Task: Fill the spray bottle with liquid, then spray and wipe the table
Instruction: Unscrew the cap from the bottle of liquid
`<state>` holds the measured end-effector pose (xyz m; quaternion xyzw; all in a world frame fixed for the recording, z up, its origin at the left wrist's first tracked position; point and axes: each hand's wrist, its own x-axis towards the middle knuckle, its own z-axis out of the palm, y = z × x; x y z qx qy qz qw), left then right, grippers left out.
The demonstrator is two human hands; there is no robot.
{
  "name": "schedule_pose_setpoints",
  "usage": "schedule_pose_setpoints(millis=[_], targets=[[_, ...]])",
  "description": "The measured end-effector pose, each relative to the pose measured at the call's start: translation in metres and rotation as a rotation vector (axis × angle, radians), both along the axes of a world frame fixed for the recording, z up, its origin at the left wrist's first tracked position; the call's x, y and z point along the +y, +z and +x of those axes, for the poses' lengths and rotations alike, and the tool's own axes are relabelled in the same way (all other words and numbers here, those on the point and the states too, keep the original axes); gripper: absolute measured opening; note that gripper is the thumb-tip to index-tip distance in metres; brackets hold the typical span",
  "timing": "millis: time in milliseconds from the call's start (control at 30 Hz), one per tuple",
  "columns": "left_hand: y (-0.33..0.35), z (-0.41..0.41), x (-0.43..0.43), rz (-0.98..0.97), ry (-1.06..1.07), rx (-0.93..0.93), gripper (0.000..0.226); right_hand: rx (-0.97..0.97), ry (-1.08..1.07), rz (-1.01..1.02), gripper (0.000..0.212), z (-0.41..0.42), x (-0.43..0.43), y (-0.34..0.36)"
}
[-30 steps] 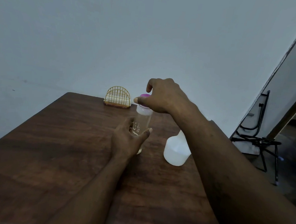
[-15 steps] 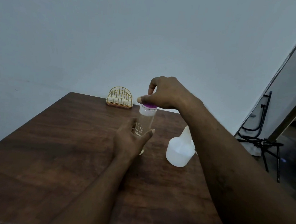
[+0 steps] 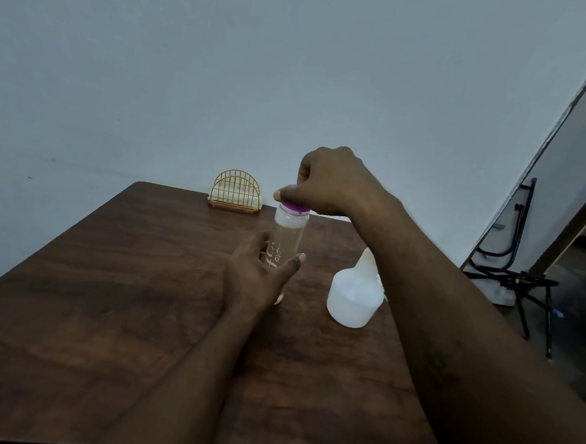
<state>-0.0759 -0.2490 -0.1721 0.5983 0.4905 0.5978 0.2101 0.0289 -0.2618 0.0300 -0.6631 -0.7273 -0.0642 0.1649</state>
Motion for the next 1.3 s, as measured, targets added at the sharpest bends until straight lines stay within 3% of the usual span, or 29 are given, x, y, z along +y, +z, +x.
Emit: schedule_pose_setpoints(millis=[67,133,433,733,900,1100,1300], targets=[[0.0,0.0,0.001,-0.008,0.005,-0.002,0.078,0.044,0.037,0.011,0.026,0.001,-0.004,0.005],[-0.001,0.0,0.002,-0.018,0.013,-0.004,0.077,0.109,0.071,0.018,0.021,0.001,-0.008,0.011],[0.002,-0.003,0.0,-0.001,0.02,-0.01,0.064,0.442,0.104,0.19,0.048,0.008,-0.031,-0.014],[0.0,-0.007,0.004,-0.031,0.021,0.016,0.081,0.664,0.052,0.497,0.029,0.004,-0.054,-0.081],[0.0,-0.005,0.005,-0.028,0.041,0.012,0.08,0.798,0.015,0.642,0.028,0.005,-0.063,-0.122],[0.002,-0.015,0.009,-0.018,0.073,-0.033,0.058,0.766,-0.099,0.489,0.025,0.011,-0.064,-0.174],[0.002,-0.024,0.013,-0.037,0.143,-0.071,0.052,0.541,-0.214,0.244,0.026,0.01,-0.049,-0.2]])
